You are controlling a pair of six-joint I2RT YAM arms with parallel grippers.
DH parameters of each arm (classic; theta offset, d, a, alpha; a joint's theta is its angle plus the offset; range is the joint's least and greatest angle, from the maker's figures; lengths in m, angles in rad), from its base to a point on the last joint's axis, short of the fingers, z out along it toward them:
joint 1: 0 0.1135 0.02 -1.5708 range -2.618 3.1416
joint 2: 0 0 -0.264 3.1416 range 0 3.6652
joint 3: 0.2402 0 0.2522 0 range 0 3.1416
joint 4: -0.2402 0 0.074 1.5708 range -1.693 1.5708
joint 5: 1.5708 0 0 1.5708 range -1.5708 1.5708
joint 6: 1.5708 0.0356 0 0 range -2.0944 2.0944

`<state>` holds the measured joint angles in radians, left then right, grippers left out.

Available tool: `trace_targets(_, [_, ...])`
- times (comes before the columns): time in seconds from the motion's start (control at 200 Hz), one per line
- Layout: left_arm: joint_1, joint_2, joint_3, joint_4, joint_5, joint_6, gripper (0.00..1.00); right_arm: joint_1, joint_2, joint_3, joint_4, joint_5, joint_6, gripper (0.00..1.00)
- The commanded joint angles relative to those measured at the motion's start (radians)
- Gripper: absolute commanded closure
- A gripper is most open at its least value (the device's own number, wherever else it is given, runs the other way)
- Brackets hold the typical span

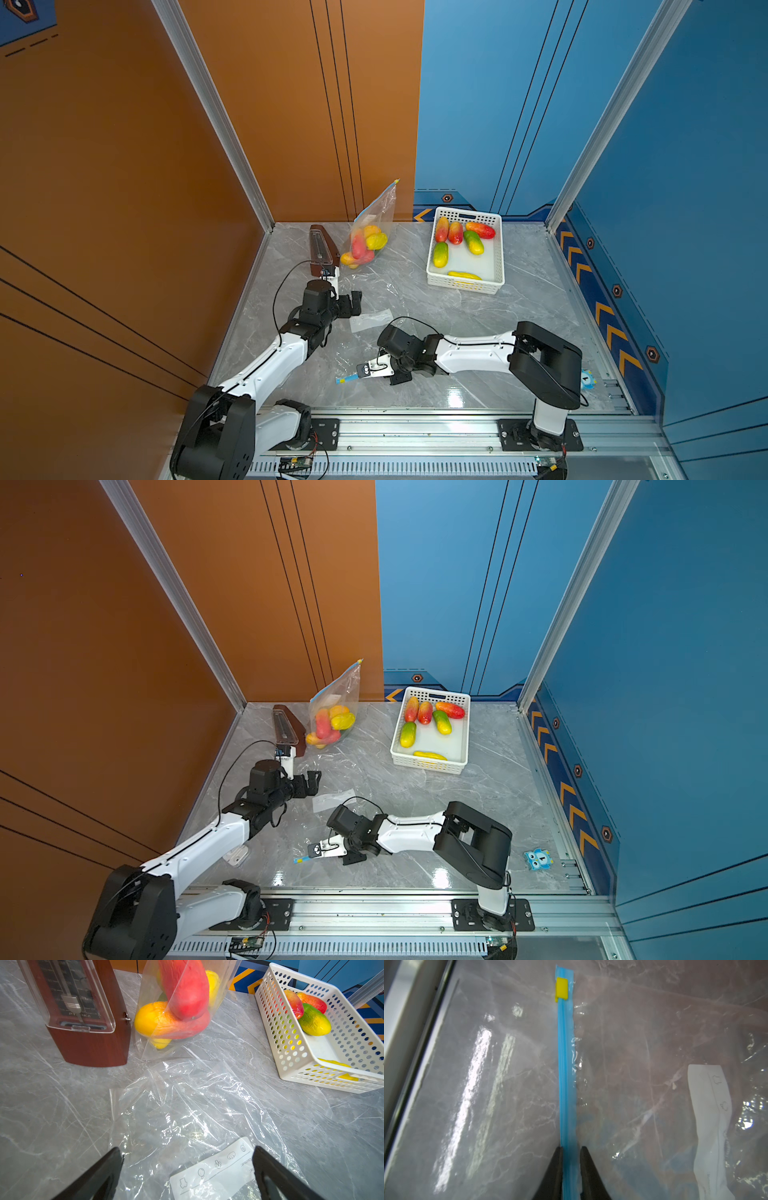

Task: Place the mango in a zip-top bag and seal the zipper
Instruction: Pick up the zipper food storage bag at the center of the board.

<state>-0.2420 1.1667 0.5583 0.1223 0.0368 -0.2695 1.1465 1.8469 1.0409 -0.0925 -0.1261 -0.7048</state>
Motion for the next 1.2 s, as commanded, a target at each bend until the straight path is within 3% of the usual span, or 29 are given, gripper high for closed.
trace_targets(0.0, [0.01,0.024,0.001,-0.007,0.035,0.014,0.02,-0.017,0.02,0.024,-0.001,0.027,0.021,0.81])
trace_targets(0.375, [0.014,0.053,0.013,-0.007,0.036,0.015,0.02,-0.019,0.045,-0.003,0.185,0.146,0.019,0.78])
trace_targets(0.806, [0.022,0.071,0.017,-0.007,0.046,0.012,0.02,-0.045,0.096,0.014,0.222,0.19,-0.057,0.74])
trace_targets(1.011, [0.027,0.063,0.012,-0.007,0.053,0.015,0.02,-0.069,0.091,0.022,0.157,0.123,-0.08,0.75])
trace_targets(1.091, [0.029,0.059,0.012,-0.007,0.055,0.013,0.02,-0.071,0.098,0.028,0.135,0.141,-0.086,0.79])
trace_targets(1.196, [0.029,0.055,0.021,-0.009,0.078,0.018,0.02,-0.082,0.069,0.012,0.153,0.146,-0.087,0.98])
